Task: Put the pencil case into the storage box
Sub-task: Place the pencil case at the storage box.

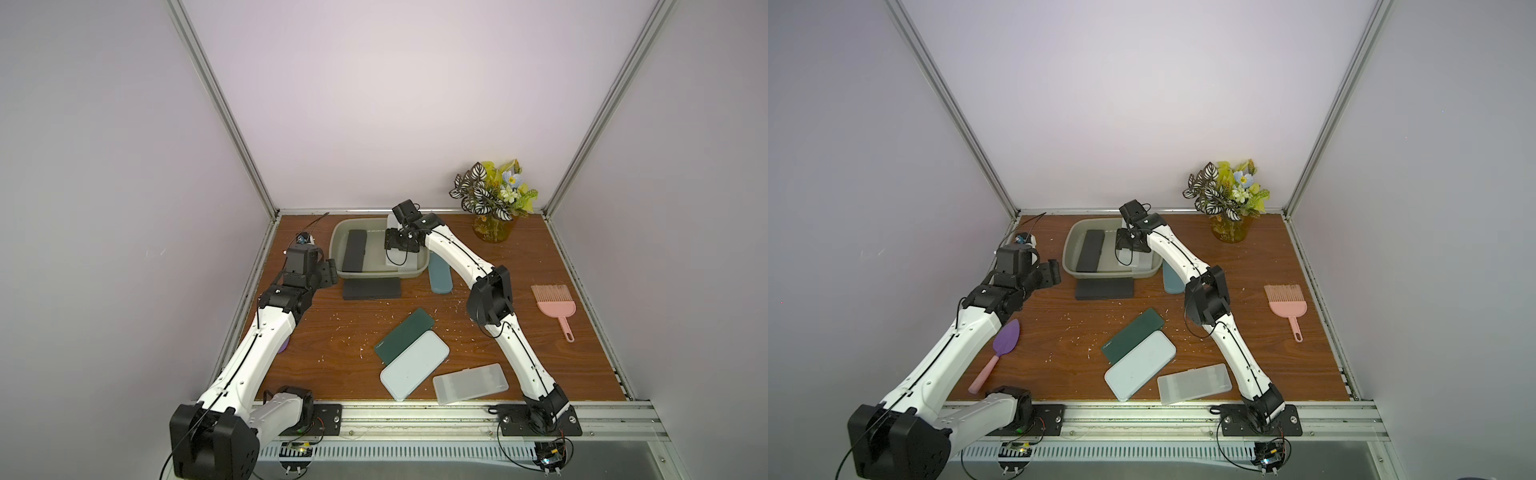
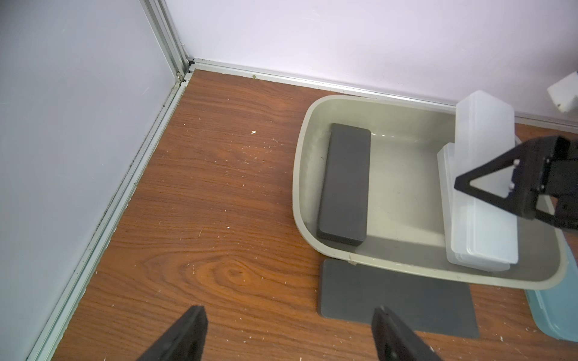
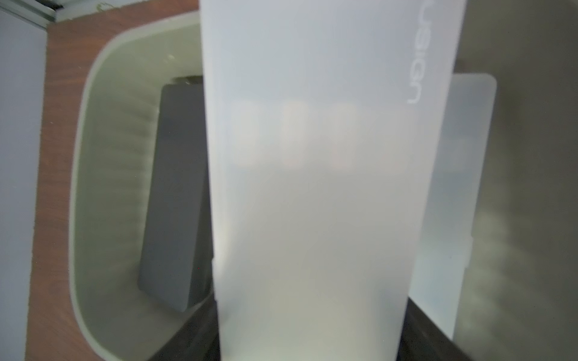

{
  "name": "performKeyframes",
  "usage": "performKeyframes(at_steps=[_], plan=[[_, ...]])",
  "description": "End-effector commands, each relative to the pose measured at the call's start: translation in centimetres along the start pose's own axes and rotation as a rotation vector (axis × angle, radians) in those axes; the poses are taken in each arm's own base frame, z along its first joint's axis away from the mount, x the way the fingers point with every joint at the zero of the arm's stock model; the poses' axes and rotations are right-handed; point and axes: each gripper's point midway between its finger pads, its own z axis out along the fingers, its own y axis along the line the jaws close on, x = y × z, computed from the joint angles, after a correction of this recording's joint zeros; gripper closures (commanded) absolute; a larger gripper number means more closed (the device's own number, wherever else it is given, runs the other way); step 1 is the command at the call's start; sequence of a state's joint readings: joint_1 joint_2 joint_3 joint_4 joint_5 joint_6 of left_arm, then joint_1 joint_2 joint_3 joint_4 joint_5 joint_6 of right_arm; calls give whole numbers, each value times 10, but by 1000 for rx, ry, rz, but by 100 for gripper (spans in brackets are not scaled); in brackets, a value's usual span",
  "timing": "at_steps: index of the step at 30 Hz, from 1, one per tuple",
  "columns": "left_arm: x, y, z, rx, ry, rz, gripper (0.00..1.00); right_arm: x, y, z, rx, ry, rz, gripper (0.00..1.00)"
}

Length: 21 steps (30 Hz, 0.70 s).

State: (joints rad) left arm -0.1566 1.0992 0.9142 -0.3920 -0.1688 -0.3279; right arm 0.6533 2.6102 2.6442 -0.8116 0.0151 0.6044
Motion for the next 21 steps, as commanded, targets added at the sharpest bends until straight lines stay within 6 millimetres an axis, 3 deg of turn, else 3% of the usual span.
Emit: performKeyframes(at_steps=[1,13,21], plan=[[5,6,4,-14,13,4,17,-43,38,-31,-138,-146,28,46],[18,7,12,-16,39,8,16,-22,55,14,-202,-127,133,47],[20,8,12,-18,41,13,16,-5,36,30,-110,-90,135,46]])
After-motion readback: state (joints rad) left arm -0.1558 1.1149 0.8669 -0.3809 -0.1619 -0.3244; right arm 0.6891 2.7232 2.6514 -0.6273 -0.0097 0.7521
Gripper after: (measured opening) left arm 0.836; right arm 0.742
